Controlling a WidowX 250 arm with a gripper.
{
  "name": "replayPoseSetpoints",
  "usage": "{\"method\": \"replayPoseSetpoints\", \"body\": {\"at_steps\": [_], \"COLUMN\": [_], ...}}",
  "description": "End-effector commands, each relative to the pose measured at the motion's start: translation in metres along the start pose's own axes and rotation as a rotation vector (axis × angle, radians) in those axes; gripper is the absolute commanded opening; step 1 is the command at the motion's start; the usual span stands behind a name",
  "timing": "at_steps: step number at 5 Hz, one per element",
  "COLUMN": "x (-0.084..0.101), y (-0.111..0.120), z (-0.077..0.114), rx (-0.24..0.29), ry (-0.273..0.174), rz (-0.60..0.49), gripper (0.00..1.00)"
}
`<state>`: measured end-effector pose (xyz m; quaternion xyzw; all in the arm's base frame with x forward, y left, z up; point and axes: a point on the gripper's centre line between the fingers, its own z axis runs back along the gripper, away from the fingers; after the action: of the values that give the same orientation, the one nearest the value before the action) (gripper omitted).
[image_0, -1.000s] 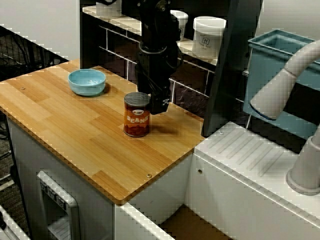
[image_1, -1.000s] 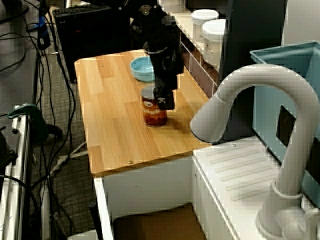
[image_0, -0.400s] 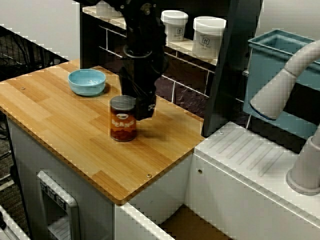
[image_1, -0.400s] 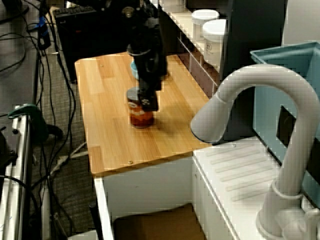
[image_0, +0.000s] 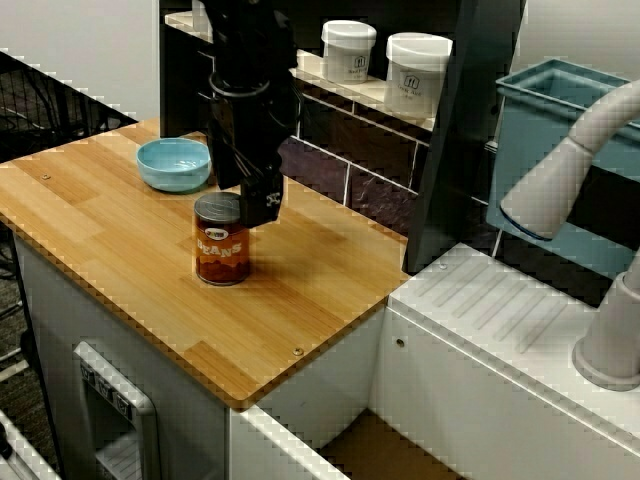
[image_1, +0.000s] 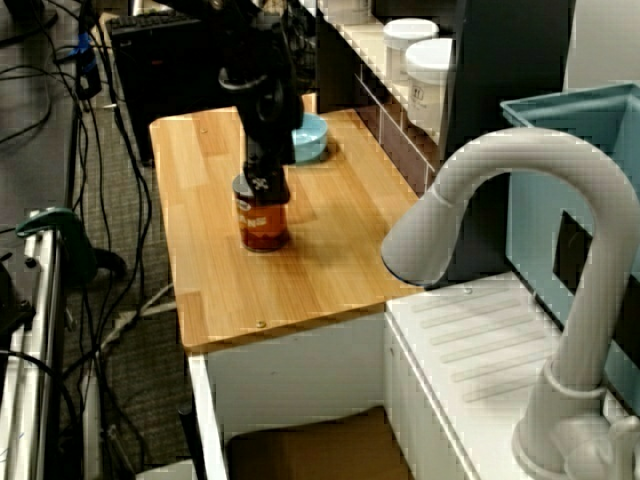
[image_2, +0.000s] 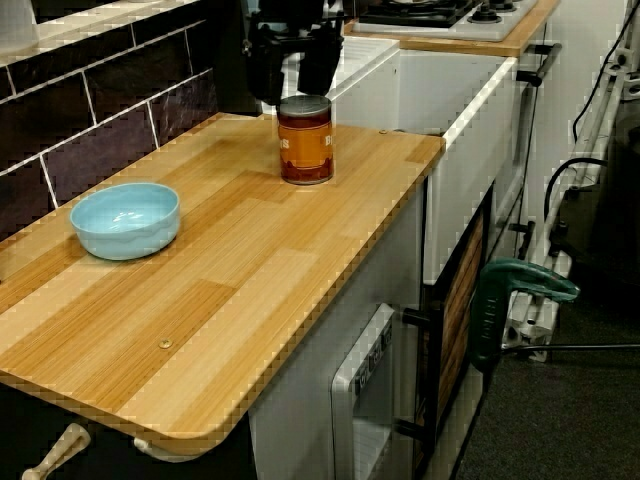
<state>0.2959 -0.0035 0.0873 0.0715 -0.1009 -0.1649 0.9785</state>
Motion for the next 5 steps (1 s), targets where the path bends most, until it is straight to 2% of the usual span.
{"method": "replayPoseSetpoints", "body": {"at_steps": [1, 2, 3, 4, 5], "x": [0.001, -0.001, -0.008, -0.016, -0.022], "y": [0.007, 0.015, 0.027, 0.042, 0.052], "z": [0.029, 0.039, 0.042, 0.039, 0.033], "rx": [-0.028, -0.096, -0.131, -0.161, -0.148], "ry": [-0.037, -0.057, -0.064, -0.005, 0.062], "rz": [-0.051, -0.199, -0.361, -0.536, -0.708], "gripper": [1.00, 1.00, 1.00, 1.00, 1.00]}}
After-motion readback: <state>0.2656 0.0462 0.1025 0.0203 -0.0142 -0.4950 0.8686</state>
